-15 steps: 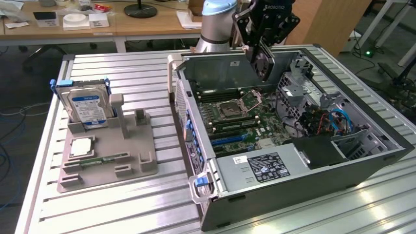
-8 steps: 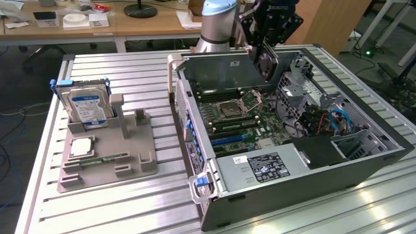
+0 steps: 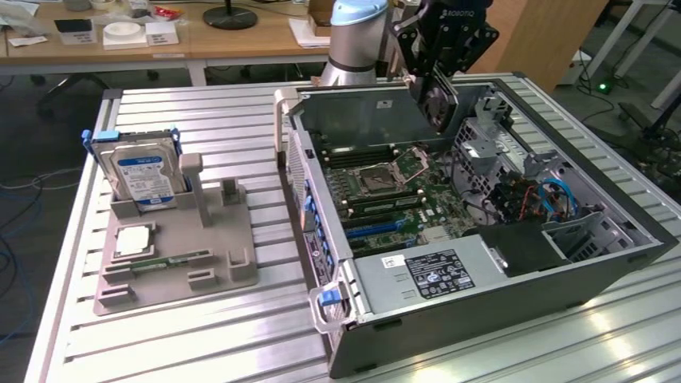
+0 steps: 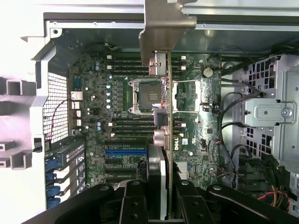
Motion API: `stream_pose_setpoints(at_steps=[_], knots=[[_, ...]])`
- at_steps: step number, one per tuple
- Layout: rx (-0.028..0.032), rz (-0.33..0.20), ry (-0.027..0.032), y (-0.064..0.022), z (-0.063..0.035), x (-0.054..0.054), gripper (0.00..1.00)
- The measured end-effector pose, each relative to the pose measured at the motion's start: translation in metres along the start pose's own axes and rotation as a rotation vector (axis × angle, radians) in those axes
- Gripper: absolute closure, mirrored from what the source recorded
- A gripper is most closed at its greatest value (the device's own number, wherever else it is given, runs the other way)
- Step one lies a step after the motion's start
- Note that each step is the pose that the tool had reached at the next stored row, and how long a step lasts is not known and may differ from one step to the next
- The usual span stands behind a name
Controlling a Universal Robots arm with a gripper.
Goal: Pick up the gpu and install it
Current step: 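Insert the gpu into the slot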
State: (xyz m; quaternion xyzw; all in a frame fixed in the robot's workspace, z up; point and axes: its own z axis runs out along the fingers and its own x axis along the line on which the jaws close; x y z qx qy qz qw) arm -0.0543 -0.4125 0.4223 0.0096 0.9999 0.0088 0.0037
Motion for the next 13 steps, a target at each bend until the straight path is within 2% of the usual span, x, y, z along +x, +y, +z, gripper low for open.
stream_pose_setpoints(at_steps=[10, 13], knots=[[-0.0003, -0.001, 0.0, 0.0, 0.0002, 0.0, 0.72], [-0.0004, -0.018, 0.0003, 0.0, 0.0002, 0.0, 0.72]])
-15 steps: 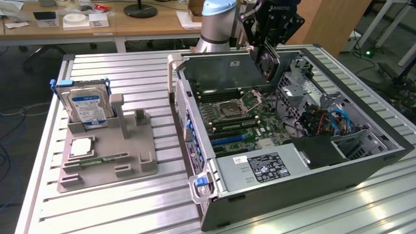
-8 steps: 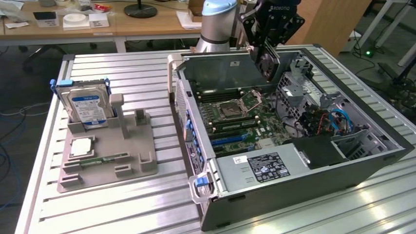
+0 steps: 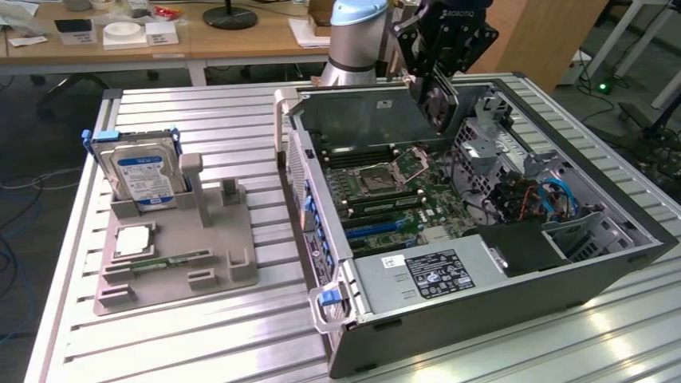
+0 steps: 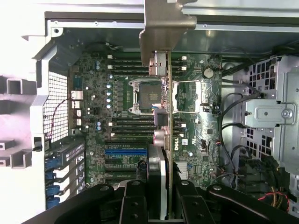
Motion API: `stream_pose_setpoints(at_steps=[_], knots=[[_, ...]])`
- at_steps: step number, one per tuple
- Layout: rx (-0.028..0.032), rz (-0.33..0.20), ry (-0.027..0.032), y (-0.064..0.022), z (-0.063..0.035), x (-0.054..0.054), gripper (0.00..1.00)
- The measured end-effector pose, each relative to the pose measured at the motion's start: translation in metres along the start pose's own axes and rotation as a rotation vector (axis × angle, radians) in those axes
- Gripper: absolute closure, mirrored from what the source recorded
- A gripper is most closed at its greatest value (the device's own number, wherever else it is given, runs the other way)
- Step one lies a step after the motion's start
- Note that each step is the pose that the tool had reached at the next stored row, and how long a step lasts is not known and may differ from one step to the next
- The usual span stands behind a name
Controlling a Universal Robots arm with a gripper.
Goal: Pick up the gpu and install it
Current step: 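Insert the gpu into the slot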
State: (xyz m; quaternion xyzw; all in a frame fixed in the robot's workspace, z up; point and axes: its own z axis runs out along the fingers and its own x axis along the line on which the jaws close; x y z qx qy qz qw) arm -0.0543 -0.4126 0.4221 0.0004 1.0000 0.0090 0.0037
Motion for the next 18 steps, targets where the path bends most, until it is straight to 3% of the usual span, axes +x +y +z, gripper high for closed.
stream_pose_setpoints(at_steps=[18], knots=[[-0.0013, -0.186, 0.0035, 0.0, 0.0, 0.0, 0.72]])
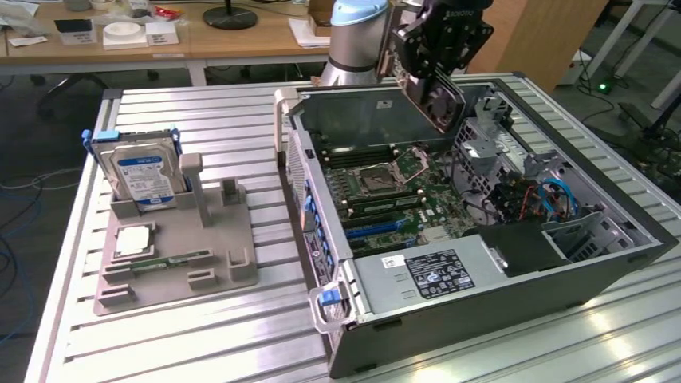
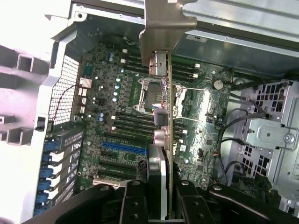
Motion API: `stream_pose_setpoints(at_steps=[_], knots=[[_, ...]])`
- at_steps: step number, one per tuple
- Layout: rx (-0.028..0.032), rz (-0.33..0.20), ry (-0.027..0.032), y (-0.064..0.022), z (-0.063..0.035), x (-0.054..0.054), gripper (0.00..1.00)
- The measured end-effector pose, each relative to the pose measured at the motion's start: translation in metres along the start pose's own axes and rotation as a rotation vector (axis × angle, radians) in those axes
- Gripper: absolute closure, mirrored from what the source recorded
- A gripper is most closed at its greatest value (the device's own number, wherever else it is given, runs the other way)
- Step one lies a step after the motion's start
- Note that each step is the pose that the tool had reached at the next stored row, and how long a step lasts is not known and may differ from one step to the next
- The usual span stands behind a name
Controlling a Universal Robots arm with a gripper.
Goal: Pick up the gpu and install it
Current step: 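Insert the gpu into the slot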
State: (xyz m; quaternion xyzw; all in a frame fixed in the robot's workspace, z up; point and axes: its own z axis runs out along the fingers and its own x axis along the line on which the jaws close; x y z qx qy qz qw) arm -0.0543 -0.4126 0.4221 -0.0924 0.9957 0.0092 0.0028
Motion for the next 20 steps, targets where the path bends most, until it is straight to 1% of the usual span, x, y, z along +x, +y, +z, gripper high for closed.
stream_pose_setpoints(at_steps=[8, 16, 20], knots=[[-0.001, -0.136, 0.0024, 0.0, 0.0, 0.0, 0.72], [-0.0018, -0.234, 0.0041, 0.0, 0.0, 0.0, 0.72], [-0.0016, -0.294, 0.0044, 0.0, 0.0001, 0.0, 0.72]])
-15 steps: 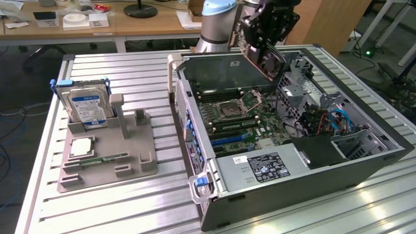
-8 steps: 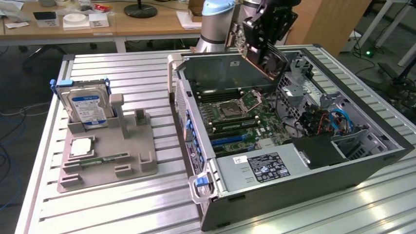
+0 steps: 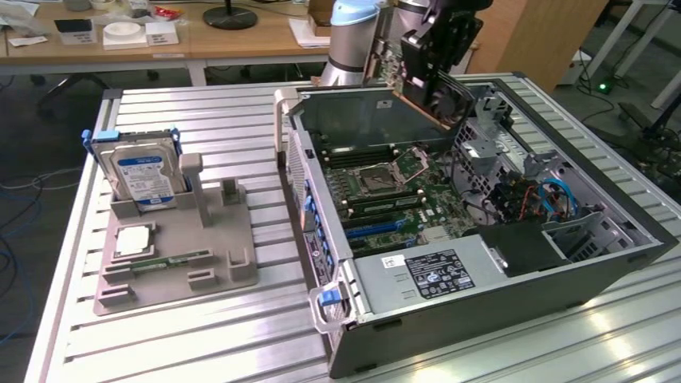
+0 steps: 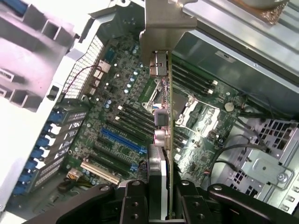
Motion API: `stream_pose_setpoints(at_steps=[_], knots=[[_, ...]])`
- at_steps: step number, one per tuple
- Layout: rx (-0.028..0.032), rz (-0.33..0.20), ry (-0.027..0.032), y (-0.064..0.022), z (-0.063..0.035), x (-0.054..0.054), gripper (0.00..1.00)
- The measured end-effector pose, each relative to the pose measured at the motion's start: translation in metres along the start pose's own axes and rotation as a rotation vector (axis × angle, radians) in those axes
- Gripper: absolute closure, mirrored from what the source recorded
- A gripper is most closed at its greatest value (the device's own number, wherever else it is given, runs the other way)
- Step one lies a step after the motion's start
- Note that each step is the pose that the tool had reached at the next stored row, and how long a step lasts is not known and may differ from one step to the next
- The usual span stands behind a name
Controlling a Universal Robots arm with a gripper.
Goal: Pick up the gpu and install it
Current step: 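Insert the gpu into the slot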
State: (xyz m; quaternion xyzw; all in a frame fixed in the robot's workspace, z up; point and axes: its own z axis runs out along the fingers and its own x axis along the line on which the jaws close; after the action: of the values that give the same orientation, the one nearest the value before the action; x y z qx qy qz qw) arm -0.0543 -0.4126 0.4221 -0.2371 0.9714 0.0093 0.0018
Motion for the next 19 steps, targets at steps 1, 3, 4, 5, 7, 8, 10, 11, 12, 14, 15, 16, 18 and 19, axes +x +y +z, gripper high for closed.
stream_pose_setpoints(at_steps=[1, 3, 4, 5, 7, 8, 10, 11, 12, 14, 15, 16, 18, 19], knots=[[0.001, -0.012, -0.0006, 0.0, 0.0, 0.0, 0.72], [0.0044, -0.031, -0.0027, 0.0, 0.0, 0.0, 0.72], [0.0069, -0.037, -0.0039, 0.0, 0.0, 0.0, 0.72], [0.0095, -0.041, -0.0055, 0.0, 0.0, 0.0, 0.72], [0.0103, -0.052, -0.0062, 0.0, 0.0, 0.0, 0.72], [0.0103, -0.06, -0.0061, 0.0, 0.0, 0.0, 0.72], [0.0099, -0.083, -0.0059, 0.0, 0.0, 0.0, 0.72], [0.0098, -0.098, -0.0057, 0.0, 0.0001, 0.0, 0.72], [0.0098, -0.114, -0.0054, 0.0001, 0.0, 0.0, 0.72], [0.0094, -0.15, -0.005, 0.0001, 0.0, 0.0001, 0.72], [0.0092, -0.168, -0.0048, 0.0001, 0.0, 0.0, 0.72], [0.009, -0.185, -0.0047, 0.0, 0.0001, 0.0, 0.72], [0.0087, -0.222, -0.0043, 0.0, 0.0001, 0.0, 0.72], [0.0084, -0.24, -0.0041, 0.0, 0.0001, 0.0, 0.72]])
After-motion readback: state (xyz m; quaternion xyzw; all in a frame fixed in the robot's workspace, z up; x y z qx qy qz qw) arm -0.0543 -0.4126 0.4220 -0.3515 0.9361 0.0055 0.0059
